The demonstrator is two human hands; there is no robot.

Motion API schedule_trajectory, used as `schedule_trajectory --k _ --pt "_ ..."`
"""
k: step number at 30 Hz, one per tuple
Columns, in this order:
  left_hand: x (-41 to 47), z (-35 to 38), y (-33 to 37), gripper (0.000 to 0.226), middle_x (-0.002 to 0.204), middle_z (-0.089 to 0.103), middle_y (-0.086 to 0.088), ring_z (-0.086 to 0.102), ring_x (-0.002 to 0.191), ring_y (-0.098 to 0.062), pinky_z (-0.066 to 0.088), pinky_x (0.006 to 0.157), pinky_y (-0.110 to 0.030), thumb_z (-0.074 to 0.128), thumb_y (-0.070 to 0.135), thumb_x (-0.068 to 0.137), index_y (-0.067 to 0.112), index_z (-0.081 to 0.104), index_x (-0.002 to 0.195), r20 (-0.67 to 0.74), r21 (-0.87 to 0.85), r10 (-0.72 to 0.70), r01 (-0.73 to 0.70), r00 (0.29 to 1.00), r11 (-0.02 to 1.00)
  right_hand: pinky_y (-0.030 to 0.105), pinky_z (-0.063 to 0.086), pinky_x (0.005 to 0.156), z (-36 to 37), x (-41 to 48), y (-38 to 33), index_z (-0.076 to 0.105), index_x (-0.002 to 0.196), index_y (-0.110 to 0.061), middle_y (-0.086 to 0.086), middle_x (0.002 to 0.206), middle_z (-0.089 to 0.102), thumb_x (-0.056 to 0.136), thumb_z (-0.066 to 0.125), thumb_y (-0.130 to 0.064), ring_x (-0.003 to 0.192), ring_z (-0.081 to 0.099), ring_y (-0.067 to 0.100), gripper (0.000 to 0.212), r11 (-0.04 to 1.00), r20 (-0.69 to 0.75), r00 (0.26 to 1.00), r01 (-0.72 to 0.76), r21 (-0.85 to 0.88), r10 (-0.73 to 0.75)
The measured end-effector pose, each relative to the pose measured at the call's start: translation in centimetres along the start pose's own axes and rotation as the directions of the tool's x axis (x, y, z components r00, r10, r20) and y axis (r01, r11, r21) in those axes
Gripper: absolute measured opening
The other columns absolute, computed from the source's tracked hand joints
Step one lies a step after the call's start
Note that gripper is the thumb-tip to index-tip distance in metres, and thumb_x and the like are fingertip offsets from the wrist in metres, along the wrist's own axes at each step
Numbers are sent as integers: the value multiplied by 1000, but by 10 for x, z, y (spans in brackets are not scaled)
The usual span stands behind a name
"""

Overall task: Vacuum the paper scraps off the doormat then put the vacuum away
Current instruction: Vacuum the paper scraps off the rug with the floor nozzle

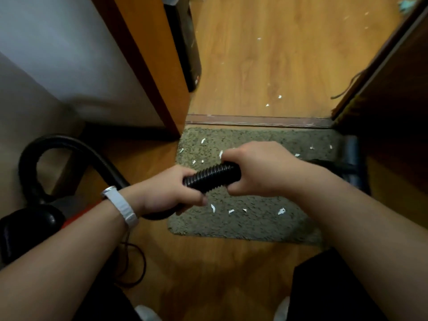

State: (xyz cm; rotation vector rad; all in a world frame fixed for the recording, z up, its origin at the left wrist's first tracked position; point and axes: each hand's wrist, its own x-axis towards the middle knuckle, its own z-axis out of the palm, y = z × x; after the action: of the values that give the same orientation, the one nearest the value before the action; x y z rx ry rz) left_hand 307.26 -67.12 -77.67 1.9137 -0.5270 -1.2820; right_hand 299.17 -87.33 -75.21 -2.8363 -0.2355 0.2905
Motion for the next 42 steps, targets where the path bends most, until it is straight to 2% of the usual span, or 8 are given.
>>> schedule_trajectory --k 4,11,14,17,21,28,35,42 --pt "-5 13 -2 31 66 54 -7 50 48 -19 42 45 -27 68 4 76 1 52 102 236 -143 -12 47 972 989 29 46 61 5 -11 -4 52 90 -35 -13 79 55 75 65 -42 75 55 10 21 1000 53 999 -6 13 6" --pt "9 21 0 21 76 51 -14 54 54 -21 47 48 -32 69 2 82 7 54 97 21 -152 172 -167 985 974 40 31 113 21 -8 20 53 129 -38 -5 144 30 71 75 -26 136 28 19 63 870 -88 932 -290 399 351" --pt "12 23 1 18 73 54 -8 57 55 -19 48 48 -31 69 2 84 10 56 93 -91 -128 204 -215 975 968 33 48 95 23 0 20 44 138 -29 -1 148 28 81 66 -13 124 45 22 63 506 -23 753 -418 754 657" --pt "17 30 -2 20 75 59 3 59 57 -17 47 49 -29 71 23 79 27 58 94 -86 203 204 -183 975 962 44 55 87 21 13 25 56 117 -15 17 126 57 90 55 -19 101 60 28 27 -202 327 621 -264 943 713" --pt "15 46 4 27 71 58 5 56 61 -14 43 54 -29 64 43 76 30 53 96 -81 632 344 -218 936 743 37 57 67 29 23 38 56 116 -5 17 106 62 92 61 -22 86 67 30 30 -426 462 586 -209 880 666" --pt "25 41 -17 36 77 60 4 57 66 -15 41 55 -27 62 40 80 32 50 113 72 690 330 -286 941 665 30 52 50 44 34 40 55 100 0 14 84 57 83 61 2 53 58 21 18 -151 438 516 -506 850 737" --pt "33 -17 -60 29 85 59 11 59 82 -11 48 73 -28 62 50 76 32 50 94 51 905 171 -118 984 409 34 52 67 32 25 48 56 110 -22 4 90 60 80 62 -9 79 60 24 34 457 50 578 -692 559 814" --pt "28 -50 -80 61 67 58 12 60 69 -9 48 67 -27 39 87 65 28 52 71 -121 966 471 -7 874 260 34 52 66 26 21 52 52 128 -37 -1 94 62 80 55 -9 81 60 24 56 670 -96 679 -673 313 728"
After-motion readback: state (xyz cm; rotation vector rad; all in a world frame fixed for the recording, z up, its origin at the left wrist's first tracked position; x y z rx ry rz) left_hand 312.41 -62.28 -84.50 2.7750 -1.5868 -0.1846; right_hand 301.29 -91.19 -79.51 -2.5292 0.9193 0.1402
